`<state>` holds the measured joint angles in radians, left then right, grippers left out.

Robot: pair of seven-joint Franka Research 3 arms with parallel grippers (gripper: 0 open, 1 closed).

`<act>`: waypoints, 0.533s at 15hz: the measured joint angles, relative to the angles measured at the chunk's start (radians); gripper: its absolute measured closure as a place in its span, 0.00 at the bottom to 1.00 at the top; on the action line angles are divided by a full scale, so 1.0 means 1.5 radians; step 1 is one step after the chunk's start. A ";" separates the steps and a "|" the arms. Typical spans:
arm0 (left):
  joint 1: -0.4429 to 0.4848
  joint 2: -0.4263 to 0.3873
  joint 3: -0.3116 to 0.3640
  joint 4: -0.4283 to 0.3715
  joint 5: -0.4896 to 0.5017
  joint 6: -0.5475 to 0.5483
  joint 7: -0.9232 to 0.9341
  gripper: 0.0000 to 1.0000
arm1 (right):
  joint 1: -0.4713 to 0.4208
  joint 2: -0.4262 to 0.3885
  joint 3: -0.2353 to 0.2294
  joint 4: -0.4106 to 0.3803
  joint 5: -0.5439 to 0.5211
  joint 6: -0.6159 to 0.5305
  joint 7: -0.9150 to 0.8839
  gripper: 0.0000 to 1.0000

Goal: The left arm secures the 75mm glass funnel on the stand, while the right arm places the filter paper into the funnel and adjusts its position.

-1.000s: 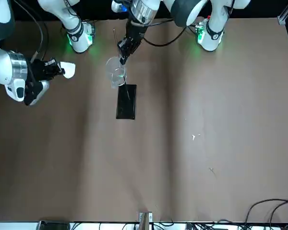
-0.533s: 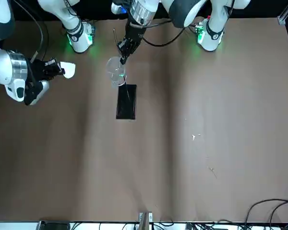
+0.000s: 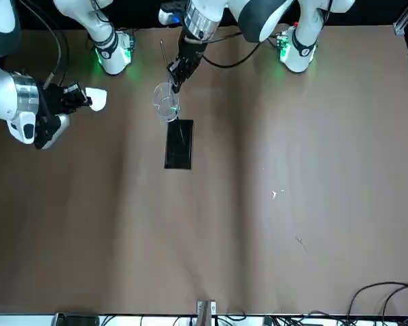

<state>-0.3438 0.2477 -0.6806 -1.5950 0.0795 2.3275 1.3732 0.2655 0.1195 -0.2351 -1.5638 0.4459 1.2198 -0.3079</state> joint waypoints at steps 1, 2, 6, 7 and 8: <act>0.000 0.000 0.000 -0.006 0.000 0.007 -0.002 0.97 | 0.000 0.000 0.000 0.000 0.000 0.000 0.000 0.99; -0.001 0.000 0.000 -0.014 0.000 0.018 -0.004 0.97 | 0.000 0.000 0.000 0.000 0.000 0.000 0.000 0.99; -0.011 0.002 -0.001 -0.037 0.000 0.054 -0.012 0.97 | 0.002 0.000 0.002 0.000 0.056 0.000 0.007 0.99; -0.012 0.003 -0.001 -0.041 0.000 0.059 -0.013 0.97 | 0.003 0.000 0.004 0.000 0.075 0.000 0.020 0.99; -0.013 0.003 -0.001 -0.046 0.002 0.063 -0.013 0.97 | 0.006 0.000 0.005 0.000 0.091 0.000 0.030 0.99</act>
<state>-0.3629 0.2520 -0.6820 -1.6634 0.0823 2.4219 1.3533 0.2738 0.1195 -0.2274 -1.5632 0.5823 1.2200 -0.2623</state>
